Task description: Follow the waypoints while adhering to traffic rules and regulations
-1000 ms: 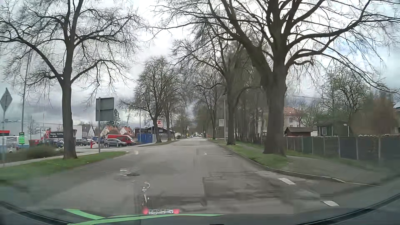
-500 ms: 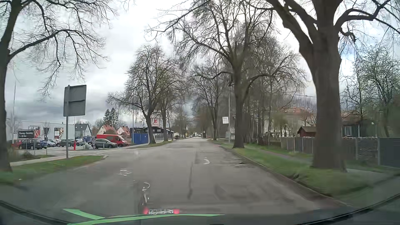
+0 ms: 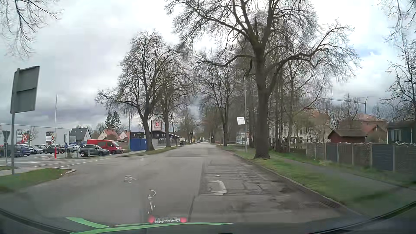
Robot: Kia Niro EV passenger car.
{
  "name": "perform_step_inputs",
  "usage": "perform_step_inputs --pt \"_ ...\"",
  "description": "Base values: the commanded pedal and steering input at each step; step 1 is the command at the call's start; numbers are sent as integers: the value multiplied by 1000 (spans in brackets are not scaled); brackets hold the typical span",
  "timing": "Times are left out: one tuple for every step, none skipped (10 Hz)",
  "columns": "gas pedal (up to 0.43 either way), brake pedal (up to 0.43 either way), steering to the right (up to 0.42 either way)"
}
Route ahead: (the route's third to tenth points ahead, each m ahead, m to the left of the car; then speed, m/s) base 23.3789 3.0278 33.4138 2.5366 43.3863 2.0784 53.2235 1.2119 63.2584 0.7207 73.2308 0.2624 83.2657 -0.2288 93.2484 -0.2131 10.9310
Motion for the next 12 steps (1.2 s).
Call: perform_step_inputs --pt "118 0 1" --pt "118 0 1" --pt "110 0 0" --pt "110 0 0" --pt "110 0 0" --pt "110 0 0" --pt "110 0 0" --pt "98 0 0" --pt "98 0 0" --pt "98 0 0" --pt "98 0 0" --pt "98 0 0"
